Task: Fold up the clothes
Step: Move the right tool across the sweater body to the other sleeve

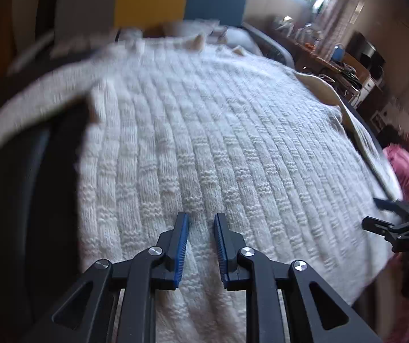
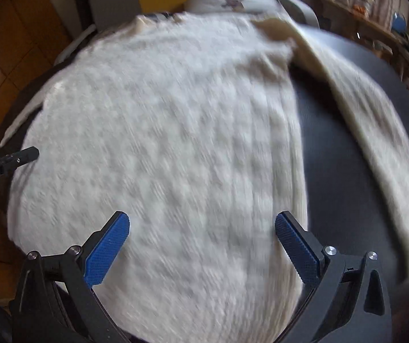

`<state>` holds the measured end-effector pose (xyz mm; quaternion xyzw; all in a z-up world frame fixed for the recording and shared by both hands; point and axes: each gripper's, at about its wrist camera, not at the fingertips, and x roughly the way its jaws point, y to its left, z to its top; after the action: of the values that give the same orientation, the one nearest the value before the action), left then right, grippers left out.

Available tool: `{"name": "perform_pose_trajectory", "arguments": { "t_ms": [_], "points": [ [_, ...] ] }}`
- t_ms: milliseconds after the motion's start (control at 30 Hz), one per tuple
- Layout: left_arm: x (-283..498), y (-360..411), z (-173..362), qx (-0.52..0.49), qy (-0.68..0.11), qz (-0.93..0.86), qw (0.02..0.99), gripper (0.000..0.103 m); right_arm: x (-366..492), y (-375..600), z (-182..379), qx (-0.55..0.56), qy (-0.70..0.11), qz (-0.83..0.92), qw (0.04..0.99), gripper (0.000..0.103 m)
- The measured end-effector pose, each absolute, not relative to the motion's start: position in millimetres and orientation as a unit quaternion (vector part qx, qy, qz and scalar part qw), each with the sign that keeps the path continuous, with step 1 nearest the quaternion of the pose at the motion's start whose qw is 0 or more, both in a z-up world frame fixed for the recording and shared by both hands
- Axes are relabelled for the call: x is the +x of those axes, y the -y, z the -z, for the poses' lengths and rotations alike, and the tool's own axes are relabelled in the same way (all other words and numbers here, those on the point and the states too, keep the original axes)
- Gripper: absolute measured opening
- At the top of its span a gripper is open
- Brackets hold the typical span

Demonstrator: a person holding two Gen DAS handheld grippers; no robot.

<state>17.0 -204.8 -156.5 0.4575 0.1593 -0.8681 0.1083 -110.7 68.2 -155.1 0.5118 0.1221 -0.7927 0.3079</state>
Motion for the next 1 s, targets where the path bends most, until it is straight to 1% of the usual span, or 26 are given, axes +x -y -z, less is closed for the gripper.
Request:
{"name": "perform_pose_trajectory", "arguments": {
  "t_ms": [67, 233, 333, 400, 467, 533, 600, 700, 767, 833, 900, 1000],
  "points": [
    [22.8, 202.3, 156.3, 0.458, -0.148, 0.87, 0.108, 0.02, -97.2, -63.0, 160.1, 0.489, -0.151, 0.801, 0.31, 0.103],
    [25.5, 220.5, 156.4, 0.463, -0.179, 0.862, 0.1, 0.02, -92.8, -57.4, 158.8, 0.487, -0.136, 0.807, 0.305, 0.103],
    [21.4, 213.9, 154.2, 0.475, -0.159, 0.859, 0.103, 0.02, -92.1, -58.7, 156.8, 0.486, -0.13, 0.806, 0.314, 0.103],
    [18.1, 212.1, 150.3, 0.48, -0.16, 0.856, 0.106, 0.02, -94.4, -70.2, 149.4, 0.495, -0.097, 0.797, 0.332, 0.103],
    [18.0, 211.6, 142.5, 0.475, -0.174, 0.856, 0.106, 0.02, -100.7, -94.5, 134.9, 0.494, -0.038, 0.802, 0.335, 0.103],
    [18.8, 209.3, 135.0, 0.468, -0.184, 0.858, 0.104, 0.02, -107.5, -127.7, 119.0, 0.477, -0.001, 0.823, 0.307, 0.103],
    [16.3, 205.7, 131.5, 0.467, -0.193, 0.858, 0.096, 0.02, -110.2, -162.3, 108.1, 0.458, -0.01, 0.851, 0.259, 0.103],
    [6.5, 197.9, 129.8, 0.47, -0.202, 0.855, 0.088, 0.02, -107.1, -211.6, 101.4, 0.441, -0.046, 0.874, 0.198, 0.103],
    [1.3, 192.8, 129.3, 0.468, -0.203, 0.856, 0.084, 0.02, -108.3, -234.1, 101.8, 0.439, -0.053, 0.88, 0.173, 0.103],
    [-4.8, 185.6, 129.8, 0.466, -0.207, 0.857, 0.078, 0.02, -103.4, -245.2, 101.1, 0.433, -0.044, 0.885, 0.168, 0.103],
    [-8.9, 172.7, 128.0, 0.462, -0.194, 0.863, 0.068, 0.021, -97.3, -254.7, 100.1, 0.426, -0.032, 0.889, 0.166, 0.103],
    [-15.6, 146.4, 125.0, 0.461, -0.149, 0.874, 0.045, 0.021, -93.6, -255.7, 94.1, 0.399, -0.022, 0.901, 0.169, 0.103]
  ]
}}
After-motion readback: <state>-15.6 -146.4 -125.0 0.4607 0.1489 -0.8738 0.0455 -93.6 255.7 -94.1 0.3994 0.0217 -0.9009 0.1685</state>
